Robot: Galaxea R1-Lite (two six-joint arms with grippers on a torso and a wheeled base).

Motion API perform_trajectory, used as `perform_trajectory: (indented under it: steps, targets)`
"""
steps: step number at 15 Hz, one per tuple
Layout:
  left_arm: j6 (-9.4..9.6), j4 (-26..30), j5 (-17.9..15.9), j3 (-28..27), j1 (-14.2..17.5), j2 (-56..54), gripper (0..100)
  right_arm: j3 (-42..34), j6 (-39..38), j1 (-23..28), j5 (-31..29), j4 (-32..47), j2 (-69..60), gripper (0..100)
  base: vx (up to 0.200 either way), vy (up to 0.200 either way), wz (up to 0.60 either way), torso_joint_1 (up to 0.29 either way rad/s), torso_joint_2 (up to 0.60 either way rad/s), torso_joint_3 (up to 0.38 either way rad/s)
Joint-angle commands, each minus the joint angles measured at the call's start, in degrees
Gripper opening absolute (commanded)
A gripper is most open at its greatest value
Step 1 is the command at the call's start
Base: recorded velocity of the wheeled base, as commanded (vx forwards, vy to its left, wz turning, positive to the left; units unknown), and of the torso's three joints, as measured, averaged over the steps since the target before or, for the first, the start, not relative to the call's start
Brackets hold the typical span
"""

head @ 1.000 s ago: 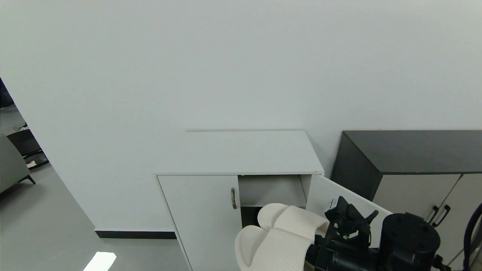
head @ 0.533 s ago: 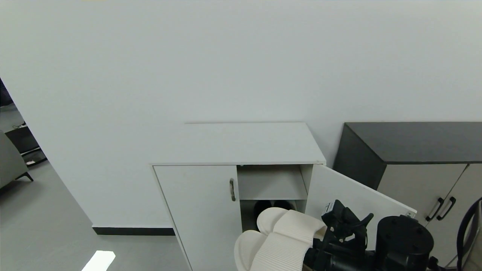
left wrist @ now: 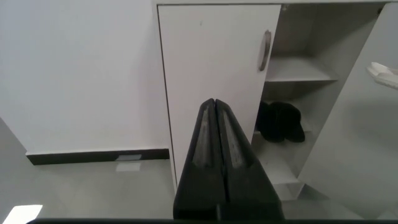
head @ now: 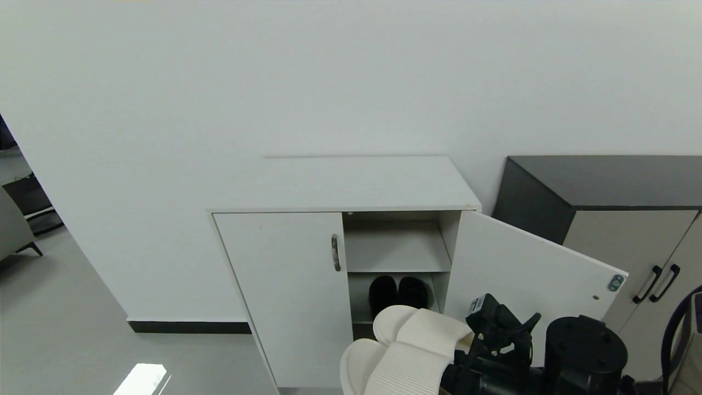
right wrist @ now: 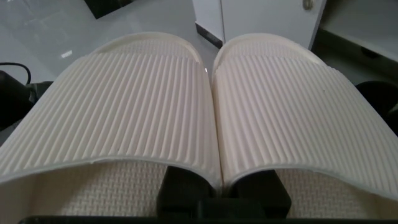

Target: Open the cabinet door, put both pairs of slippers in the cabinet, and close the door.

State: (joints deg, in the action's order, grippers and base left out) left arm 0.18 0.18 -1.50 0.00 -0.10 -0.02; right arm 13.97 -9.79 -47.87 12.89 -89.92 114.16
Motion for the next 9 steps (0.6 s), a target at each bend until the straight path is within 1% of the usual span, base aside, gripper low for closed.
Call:
perform_trajectory:
  steps: [1, 9]
  targets:
    - [-0.01, -0.01, 0.09, 0.00, 0.01, 0.02, 0, 0.00, 0.03, -0.03, 0.03, -0.08, 0.36, 0, 0.000, 0.000, 0.00, -0.232, 0.53, 0.286]
    - [-0.01, -0.01, 0.09, 0.00, 0.01, 0.02, 0, 0.00, -0.05, -0.12, 0.03, -0.08, 0.36, 0, 0.000, 0.000, 0.00, -0.212, 0.50, 0.286]
